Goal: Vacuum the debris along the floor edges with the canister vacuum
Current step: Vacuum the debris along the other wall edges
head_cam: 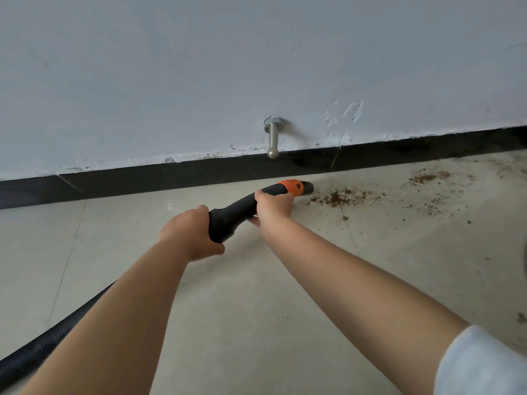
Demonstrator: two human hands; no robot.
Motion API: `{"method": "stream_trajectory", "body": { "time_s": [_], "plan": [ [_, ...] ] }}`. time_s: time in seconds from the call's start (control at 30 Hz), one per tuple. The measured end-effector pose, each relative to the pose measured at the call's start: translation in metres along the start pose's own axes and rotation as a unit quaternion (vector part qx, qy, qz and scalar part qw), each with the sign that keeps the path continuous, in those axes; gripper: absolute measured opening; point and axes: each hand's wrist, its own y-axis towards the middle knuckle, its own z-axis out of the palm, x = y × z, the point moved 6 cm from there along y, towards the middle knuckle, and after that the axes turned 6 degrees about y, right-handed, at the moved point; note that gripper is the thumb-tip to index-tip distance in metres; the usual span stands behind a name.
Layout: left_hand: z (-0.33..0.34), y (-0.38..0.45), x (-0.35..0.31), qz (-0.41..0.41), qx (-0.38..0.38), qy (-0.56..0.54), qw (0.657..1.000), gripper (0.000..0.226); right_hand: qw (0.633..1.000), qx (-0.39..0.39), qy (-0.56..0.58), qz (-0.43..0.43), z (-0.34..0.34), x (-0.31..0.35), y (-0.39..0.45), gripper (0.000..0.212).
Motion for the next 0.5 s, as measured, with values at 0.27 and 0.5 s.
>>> {"method": "stream_trajectory", "body": {
  "time_s": [0.27,0.5],
  "plan": [
    [0.011,-0.001,-0.062,0.023,-0.005,0.003,1.000,0.042,0.997,-0.015,0.073,-0.021,-0.052,0.016,0.020,0.070],
    [0.011,0.002,-0.126,0.042,0.010,-0.019,0.999,0.042,0.994,-0.088,0.052,-0.024,-0.105,0.052,0.037,0.060]
  ]
}}
